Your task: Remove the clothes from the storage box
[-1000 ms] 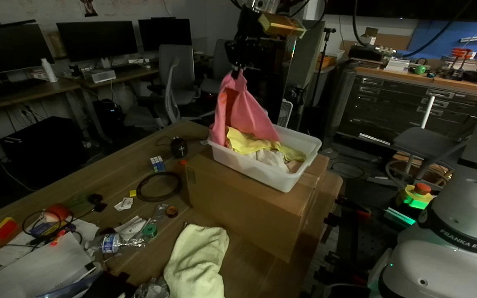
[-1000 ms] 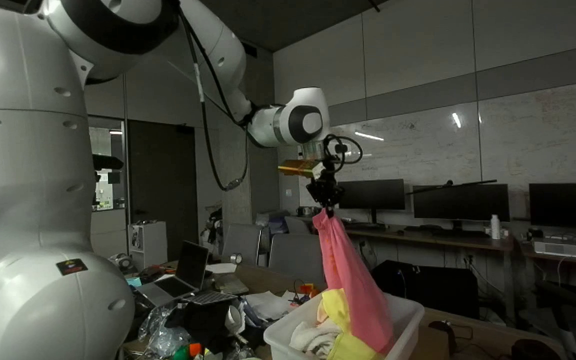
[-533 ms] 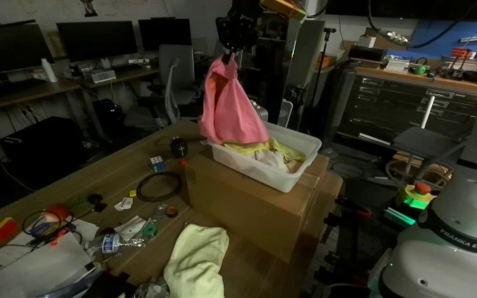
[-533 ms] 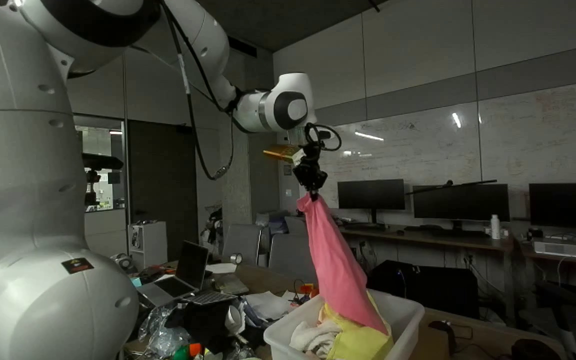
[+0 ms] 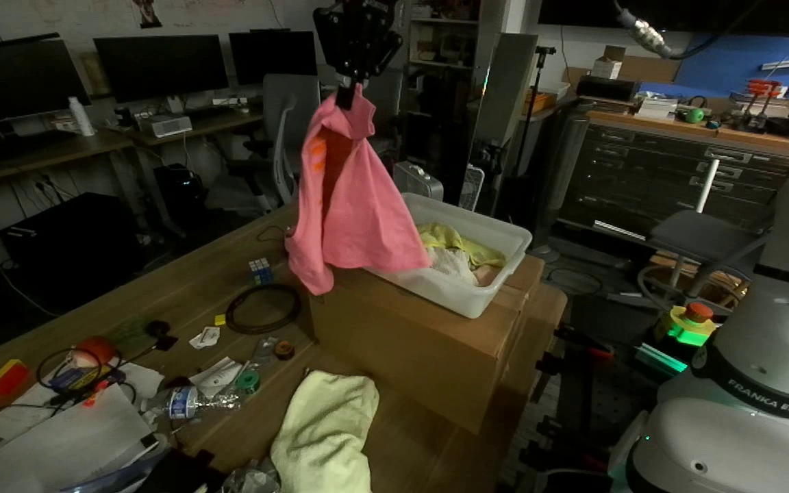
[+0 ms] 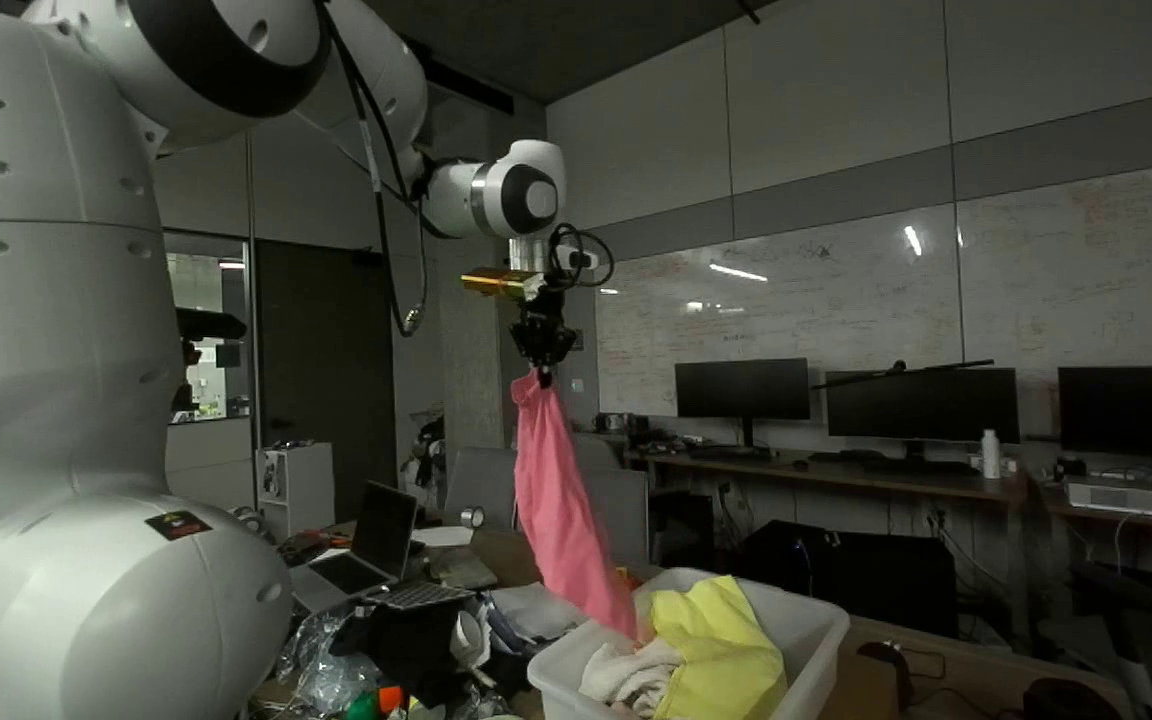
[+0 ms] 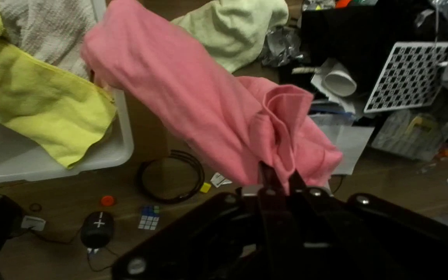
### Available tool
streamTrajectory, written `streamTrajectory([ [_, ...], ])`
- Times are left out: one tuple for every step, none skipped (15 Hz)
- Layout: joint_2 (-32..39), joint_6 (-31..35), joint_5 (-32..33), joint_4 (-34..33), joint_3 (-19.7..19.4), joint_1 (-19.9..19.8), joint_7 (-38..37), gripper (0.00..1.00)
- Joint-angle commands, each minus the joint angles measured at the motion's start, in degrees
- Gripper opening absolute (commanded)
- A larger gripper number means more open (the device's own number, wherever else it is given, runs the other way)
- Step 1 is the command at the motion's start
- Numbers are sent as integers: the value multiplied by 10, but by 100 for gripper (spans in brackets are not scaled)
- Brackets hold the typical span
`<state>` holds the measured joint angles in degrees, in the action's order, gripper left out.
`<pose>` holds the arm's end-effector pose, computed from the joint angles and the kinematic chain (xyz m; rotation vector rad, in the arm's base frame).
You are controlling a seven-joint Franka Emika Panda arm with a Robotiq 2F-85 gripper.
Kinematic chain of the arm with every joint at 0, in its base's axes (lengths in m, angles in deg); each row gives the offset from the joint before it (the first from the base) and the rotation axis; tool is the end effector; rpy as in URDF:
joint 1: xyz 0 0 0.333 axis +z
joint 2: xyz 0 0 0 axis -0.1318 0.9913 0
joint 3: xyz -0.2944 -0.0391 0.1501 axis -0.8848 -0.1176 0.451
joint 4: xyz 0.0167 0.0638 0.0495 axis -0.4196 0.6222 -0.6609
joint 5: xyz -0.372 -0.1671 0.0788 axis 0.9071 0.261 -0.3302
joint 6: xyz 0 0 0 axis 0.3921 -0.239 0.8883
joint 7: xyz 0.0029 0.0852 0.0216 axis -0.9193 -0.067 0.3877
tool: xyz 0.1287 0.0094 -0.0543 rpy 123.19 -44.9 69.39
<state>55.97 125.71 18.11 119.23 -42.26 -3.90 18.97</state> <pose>0.5629 0.1059 0.5591 -2.9578 0.2237 -0.2901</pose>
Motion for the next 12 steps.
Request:
streamTrajectory([
  [56,-73,27,-93,34,31,-7,2],
  [73,-88,40,-114,46,40,-15,2],
  [89,-103,51,-132,54,49,-17,2],
  [106,-117,64,-151,62,58,-22,2],
  [122,-127,80,-166,67,66,-26,2],
  [137,-136,91,-182,71,75,-27,2],
  [151,-145,100,-196,72,82,-26,2],
  [161,-147,108,-206,72,89,-26,2],
  [171,-152,113,-218,72,95,-22,2],
  [180,-157,120,-228,70,101,-22,2],
  [188,-157,125,-236,68,104,-19,2],
  [195,-159,133,-242,66,107,-16,2],
])
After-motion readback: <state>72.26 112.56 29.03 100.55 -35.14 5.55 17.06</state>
